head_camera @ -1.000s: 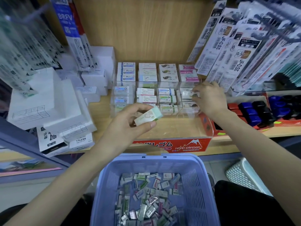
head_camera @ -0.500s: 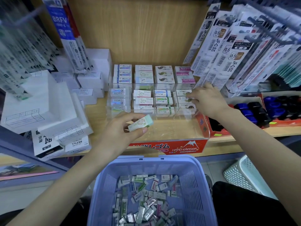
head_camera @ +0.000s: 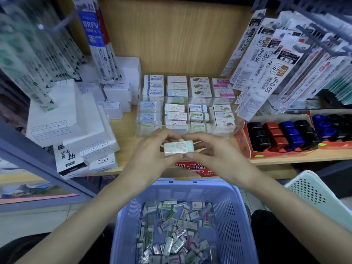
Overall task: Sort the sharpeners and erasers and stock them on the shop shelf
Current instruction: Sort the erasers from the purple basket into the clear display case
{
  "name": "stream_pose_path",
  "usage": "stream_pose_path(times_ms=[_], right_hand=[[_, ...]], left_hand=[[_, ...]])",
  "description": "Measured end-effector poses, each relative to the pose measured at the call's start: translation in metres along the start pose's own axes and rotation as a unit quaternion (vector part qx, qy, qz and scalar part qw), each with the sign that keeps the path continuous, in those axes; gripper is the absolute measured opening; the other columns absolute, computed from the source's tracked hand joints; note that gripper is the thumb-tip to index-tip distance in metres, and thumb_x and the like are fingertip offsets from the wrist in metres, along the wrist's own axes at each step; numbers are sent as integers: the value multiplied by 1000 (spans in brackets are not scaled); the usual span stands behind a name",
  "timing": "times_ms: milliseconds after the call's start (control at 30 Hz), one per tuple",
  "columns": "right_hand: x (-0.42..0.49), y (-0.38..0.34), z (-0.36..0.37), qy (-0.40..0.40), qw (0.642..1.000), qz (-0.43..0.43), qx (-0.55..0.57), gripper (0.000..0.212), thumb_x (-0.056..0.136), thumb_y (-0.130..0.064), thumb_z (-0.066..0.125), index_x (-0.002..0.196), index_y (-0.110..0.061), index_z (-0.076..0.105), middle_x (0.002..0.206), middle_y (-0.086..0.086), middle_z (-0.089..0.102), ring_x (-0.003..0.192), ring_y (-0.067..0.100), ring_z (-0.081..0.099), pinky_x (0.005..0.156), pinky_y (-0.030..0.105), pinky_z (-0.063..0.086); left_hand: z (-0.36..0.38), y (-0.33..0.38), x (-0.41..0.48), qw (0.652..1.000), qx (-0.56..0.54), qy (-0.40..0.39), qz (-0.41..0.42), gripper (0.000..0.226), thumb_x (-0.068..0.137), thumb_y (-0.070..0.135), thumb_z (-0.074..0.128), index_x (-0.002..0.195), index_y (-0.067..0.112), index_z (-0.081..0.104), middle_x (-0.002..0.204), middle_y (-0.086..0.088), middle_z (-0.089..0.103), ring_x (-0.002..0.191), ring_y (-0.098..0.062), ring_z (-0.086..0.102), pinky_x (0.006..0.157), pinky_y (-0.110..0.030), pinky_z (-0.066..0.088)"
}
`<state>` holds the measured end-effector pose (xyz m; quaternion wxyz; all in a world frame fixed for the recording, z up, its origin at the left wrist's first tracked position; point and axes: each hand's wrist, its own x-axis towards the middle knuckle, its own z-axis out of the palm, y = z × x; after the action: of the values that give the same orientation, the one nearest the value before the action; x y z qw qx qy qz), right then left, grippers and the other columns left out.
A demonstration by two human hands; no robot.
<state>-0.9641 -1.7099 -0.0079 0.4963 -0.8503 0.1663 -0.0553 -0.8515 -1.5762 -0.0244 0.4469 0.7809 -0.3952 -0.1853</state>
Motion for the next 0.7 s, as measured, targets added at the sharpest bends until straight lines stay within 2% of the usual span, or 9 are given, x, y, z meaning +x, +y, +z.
stream_pose_path(times_ms=[100,200,267,333,400,467,567,633,700], right_hand=[[2,-2,10,42,997,12,64,28,82,-8,70,97,-30,62,95,-11,67,82,2,62,79,18,51],[10,0,11,95,992,36,75,24,81,-10,71,92,-30,63,80,-12,67,72,0,62,69,13,48],[28,9,6,156,984,58,58,22,83,-15,70,100,-27,64,85,-6,67,76,7,62,71,19,51],[54,18,1,214,975,56,-10,28,85,-20,68,113,-19,64,86,-9,64,74,4,57,69,15,47],[78,23,1,219,972,30,-77,32,87,-23,66,118,-15,63,90,-6,64,76,4,54,66,11,41],[98,29,5,188,973,3,-135,34,88,-24,65,120,-14,63,96,0,65,86,12,54,75,20,42],[112,33,8,162,971,1,-173,34,87,-24,65,121,-16,63,80,-7,50,93,20,52,86,32,44],[114,33,4,183,967,-8,-178,32,87,-27,66,115,-13,64,81,-8,50,96,21,54,81,30,44],[112,33,1,223,958,-21,-176,26,86,-30,67,102,-10,61,81,-7,54,83,16,54,69,26,42]], left_hand=[[-4,-1,-3,998,43,5,35,35,77,13,75,108,21,60,109,6,61,95,0,54,82,-5,37],[-10,-10,-4,993,116,7,37,55,80,15,73,130,16,49,126,1,47,114,-8,46,96,-13,31],[-18,-17,-4,989,148,15,-3,58,82,19,70,134,17,45,132,0,41,122,-13,42,99,-18,28],[-24,-24,-2,986,161,35,-31,56,81,20,70,132,14,47,133,-4,41,124,-19,42,101,-23,28],[-28,-27,-1,985,160,47,-42,51,82,20,69,129,13,50,132,-5,42,123,-20,43,99,-21,28],[-31,-27,-1,985,160,45,-42,48,84,21,67,128,14,50,131,-3,42,122,-18,42,95,-17,26],[-35,-29,-1,985,164,47,-40,45,85,23,66,127,15,51,129,-3,44,121,-19,42,89,-13,24],[-38,-31,-1,985,162,51,-36,43,85,22,65,126,15,52,128,-3,45,120,-19,43,89,-13,24],[-39,-30,-1,986,157,48,-33,41,87,23,62,126,16,51,127,-1,44,120,-18,43,89,-14,26]])
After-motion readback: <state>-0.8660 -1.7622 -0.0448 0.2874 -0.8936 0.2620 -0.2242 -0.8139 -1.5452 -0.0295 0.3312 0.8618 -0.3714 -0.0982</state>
